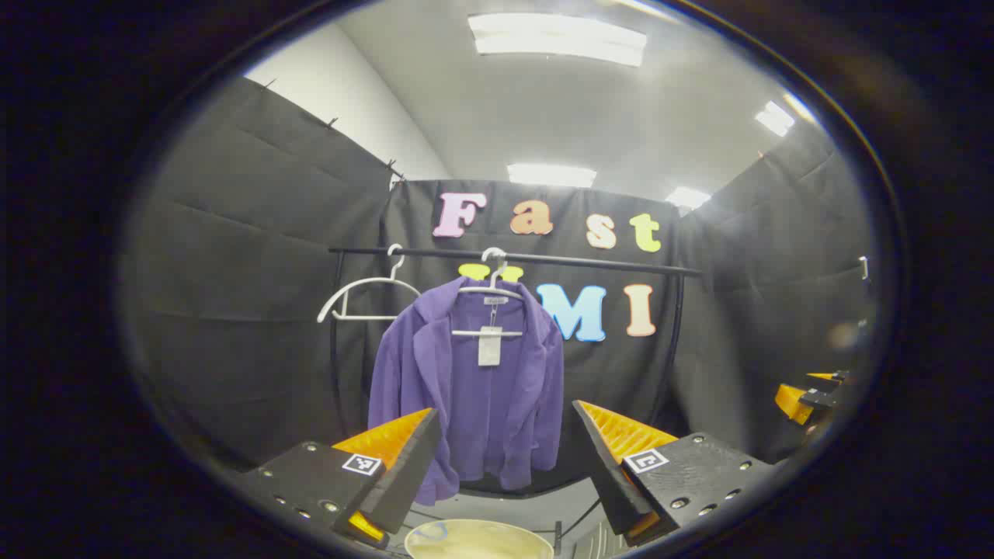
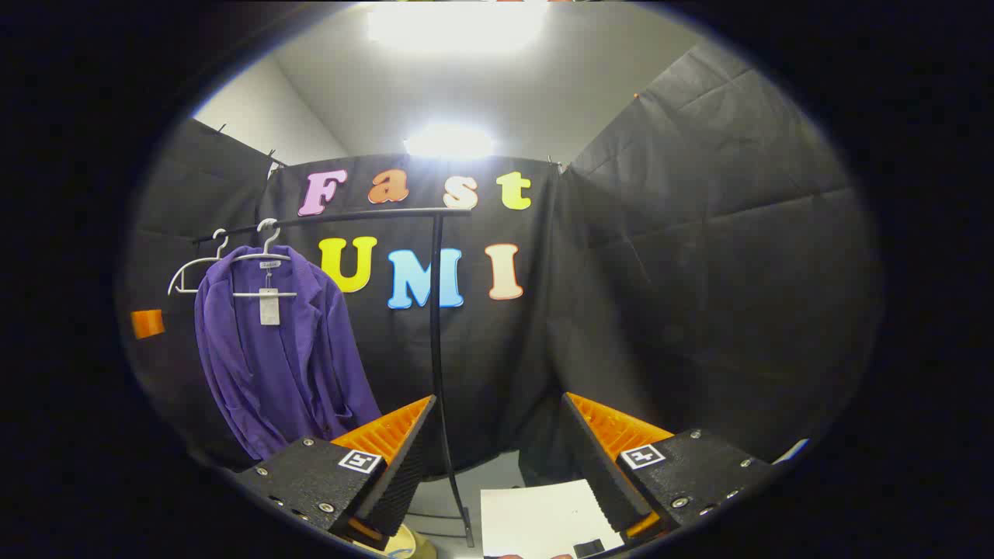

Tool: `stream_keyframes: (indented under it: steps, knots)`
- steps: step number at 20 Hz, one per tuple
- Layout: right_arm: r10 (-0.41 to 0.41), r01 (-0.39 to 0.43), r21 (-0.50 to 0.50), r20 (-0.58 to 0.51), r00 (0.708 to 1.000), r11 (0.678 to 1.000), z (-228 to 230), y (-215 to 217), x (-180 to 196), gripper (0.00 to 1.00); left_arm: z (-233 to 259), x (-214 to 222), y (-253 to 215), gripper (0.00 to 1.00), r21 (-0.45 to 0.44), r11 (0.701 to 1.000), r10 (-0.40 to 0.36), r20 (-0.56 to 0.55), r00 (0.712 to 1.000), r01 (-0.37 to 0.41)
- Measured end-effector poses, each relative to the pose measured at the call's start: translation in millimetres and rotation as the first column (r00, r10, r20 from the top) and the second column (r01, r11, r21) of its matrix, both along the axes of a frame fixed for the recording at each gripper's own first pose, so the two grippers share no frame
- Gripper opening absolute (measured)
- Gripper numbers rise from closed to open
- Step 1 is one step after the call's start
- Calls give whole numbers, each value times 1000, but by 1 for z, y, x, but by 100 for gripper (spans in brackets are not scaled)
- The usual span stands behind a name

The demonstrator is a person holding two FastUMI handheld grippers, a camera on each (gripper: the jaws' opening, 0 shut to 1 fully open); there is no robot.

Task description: Grasp the clothes on the hanger with both hands and then place them into the laundry hamper below.

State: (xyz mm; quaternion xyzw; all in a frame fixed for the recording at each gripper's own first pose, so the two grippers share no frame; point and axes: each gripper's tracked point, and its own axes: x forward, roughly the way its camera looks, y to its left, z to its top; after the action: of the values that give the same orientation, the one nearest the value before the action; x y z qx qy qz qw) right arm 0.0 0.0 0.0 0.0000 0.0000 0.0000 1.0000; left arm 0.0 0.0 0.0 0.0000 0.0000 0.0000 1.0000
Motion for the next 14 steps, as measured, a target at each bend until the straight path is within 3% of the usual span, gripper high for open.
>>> stream_keyframes:
  steps: [3,7,8,14]
  knots:
    - [-8,8,14,20,1000,1000,3,-13,-1,95,-4,-1,-6,100,-6,1000,-6,-10,1000,6]
    - [15,-15,45,-4,1000,999,2,-14,3,95,2,2,-12,100,-92,996,10,11,1000,-9]
    - [19,-19,44,3,1000,999,6,-14,2,95,2,3,-11,96,-99,995,13,12,1000,-11]
    - [38,-38,9,25,999,999,15,-9,6,95,-18,-8,-10,100,-62,998,2,-38,999,-4]
